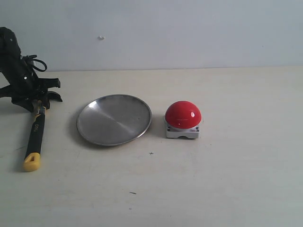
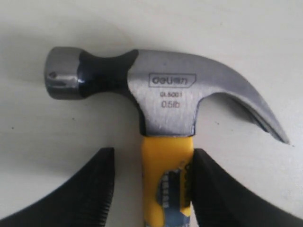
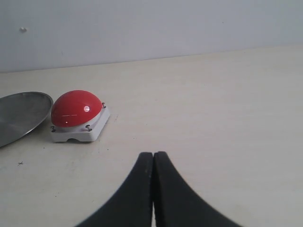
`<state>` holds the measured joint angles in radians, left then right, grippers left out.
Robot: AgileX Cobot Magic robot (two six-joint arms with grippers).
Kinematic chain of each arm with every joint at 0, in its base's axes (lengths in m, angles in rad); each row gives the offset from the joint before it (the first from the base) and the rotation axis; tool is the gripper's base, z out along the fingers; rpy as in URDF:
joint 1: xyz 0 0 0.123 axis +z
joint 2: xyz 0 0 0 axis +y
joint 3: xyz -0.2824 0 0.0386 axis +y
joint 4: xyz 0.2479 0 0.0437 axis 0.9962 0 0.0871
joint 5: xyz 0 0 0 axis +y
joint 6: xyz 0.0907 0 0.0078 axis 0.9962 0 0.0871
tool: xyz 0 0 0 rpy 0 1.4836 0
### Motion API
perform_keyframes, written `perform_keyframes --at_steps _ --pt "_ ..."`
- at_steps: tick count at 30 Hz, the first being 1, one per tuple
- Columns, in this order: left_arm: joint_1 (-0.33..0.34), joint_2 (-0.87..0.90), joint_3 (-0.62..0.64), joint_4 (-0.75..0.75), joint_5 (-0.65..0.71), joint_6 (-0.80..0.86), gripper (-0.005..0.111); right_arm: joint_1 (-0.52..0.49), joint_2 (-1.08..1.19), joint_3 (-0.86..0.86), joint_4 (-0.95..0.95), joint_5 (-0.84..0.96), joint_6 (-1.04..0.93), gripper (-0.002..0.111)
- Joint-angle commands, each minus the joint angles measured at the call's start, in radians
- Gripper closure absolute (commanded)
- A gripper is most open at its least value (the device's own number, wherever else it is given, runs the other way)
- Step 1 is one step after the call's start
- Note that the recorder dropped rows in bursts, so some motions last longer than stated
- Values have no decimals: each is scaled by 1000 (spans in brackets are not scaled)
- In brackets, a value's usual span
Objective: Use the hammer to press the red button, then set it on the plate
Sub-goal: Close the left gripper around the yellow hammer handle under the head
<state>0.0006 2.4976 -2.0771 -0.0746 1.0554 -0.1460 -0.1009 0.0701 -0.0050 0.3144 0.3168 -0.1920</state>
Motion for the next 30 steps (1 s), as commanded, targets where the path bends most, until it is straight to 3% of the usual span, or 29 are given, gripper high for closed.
perform_keyframes --at_steps 1,3,6,30 --pt "0 10 -4 12 -7 -10 63 -4 -5 5 1 -6 2 108" --pt "0 10 -4 12 -7 -12 77 -4 -5 5 1 -6 2 108" --pt "0 10 -4 12 -4 -1 106 -4 -5 5 1 -6 2 108" --pt "-2 -82 -4 12 6 21 107 -4 -5 5 1 -6 2 108"
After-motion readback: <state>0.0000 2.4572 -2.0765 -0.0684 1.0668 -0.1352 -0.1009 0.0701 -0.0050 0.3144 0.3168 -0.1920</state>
